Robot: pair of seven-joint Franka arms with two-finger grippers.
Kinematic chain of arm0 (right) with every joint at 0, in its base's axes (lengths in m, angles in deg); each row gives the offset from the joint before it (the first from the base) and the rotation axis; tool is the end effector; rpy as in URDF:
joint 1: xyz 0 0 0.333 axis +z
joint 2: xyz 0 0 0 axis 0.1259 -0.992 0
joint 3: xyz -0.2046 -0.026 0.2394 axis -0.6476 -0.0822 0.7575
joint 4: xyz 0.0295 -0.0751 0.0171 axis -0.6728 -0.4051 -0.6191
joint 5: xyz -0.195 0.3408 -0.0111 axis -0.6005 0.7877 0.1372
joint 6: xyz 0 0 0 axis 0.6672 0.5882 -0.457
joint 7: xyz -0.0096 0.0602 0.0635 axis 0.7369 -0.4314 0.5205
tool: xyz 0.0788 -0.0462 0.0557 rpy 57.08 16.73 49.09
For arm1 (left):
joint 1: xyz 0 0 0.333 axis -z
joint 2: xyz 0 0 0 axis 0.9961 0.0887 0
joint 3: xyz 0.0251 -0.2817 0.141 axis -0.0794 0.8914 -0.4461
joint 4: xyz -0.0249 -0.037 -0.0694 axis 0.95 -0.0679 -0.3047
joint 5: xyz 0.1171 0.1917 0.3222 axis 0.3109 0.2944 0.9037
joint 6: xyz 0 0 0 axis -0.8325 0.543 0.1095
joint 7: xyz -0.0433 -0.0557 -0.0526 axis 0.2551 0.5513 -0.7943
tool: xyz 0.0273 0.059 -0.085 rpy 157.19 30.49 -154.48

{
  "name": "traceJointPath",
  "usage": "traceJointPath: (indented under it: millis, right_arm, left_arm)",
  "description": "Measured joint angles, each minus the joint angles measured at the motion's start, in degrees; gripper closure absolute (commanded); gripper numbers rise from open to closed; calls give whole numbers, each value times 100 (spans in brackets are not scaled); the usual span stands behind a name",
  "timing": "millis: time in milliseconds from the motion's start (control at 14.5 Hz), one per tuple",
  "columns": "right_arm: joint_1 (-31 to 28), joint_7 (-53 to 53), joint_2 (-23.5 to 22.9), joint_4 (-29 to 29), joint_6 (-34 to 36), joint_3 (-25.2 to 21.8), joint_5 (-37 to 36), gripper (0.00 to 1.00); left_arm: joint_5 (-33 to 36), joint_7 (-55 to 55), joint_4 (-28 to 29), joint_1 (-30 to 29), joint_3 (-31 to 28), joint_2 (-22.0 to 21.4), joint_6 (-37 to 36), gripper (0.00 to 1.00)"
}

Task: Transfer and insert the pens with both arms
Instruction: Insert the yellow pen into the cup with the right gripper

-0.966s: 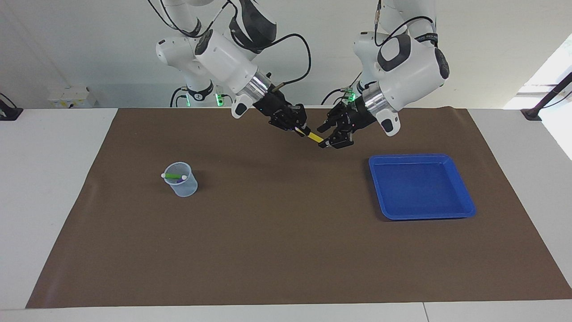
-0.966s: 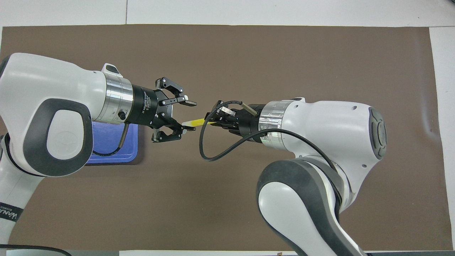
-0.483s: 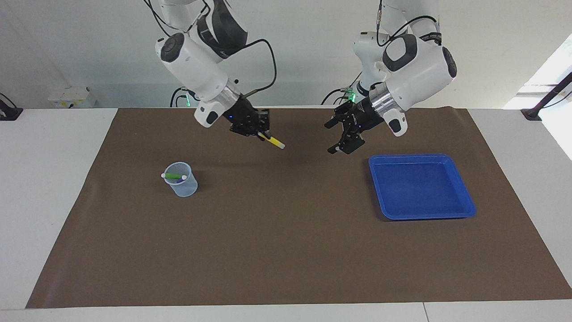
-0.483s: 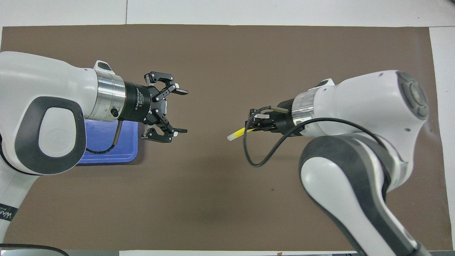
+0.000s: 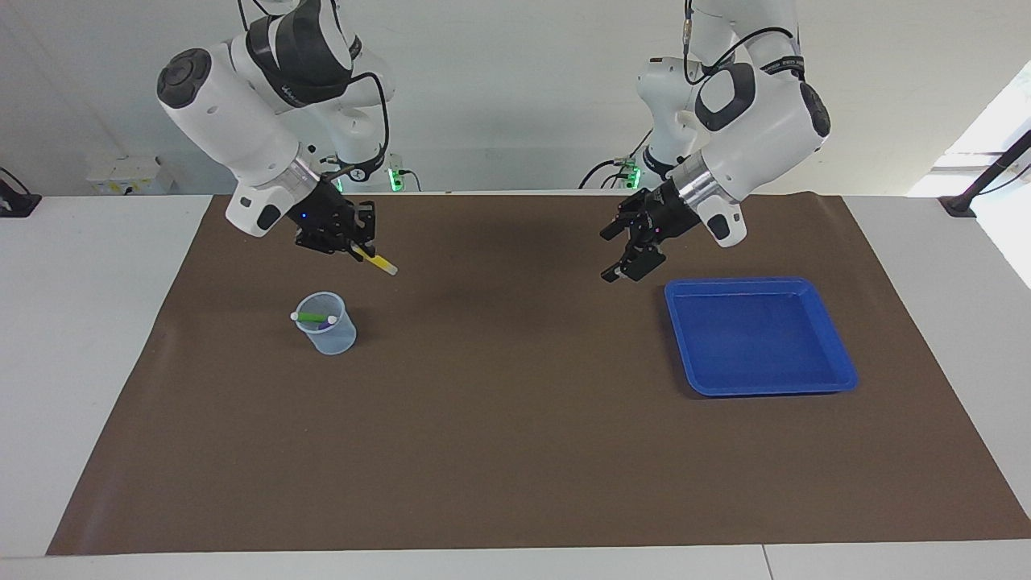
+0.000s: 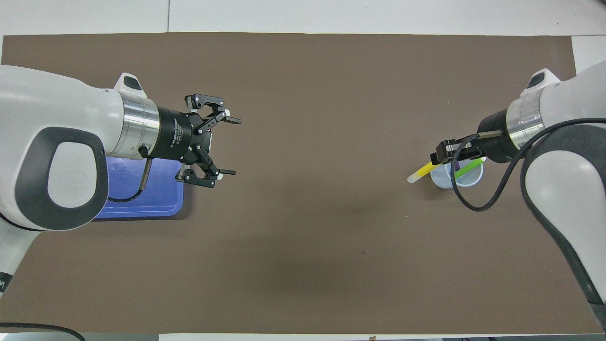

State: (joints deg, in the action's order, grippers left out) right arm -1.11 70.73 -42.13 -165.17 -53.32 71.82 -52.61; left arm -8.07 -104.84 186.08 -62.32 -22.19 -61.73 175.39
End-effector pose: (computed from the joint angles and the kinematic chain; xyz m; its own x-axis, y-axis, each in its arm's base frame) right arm 0.5579 0.0849 0.5384 0.9806 0.1907 -0.0447 0.1751 -0.9558 -0.2361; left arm 0.5368 -0.2404 0.5270 0.2363 0.7761 -0.5847 0.9710 -0.2111 0.1123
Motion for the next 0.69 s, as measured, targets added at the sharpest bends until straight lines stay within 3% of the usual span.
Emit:
traceJointPath:
  millis: [276, 690]
  right_arm:
    - [-132, -1371, -257, 77, 17, -13, -934, 100]
    - [-232, -2029, -282, -259, -373, -21, -1080, 100]
  left_arm:
    - [480, 280, 0, -1, 0, 0, 0, 0]
    - [1475, 1615, -2, -238, -1, -4, -226, 0]
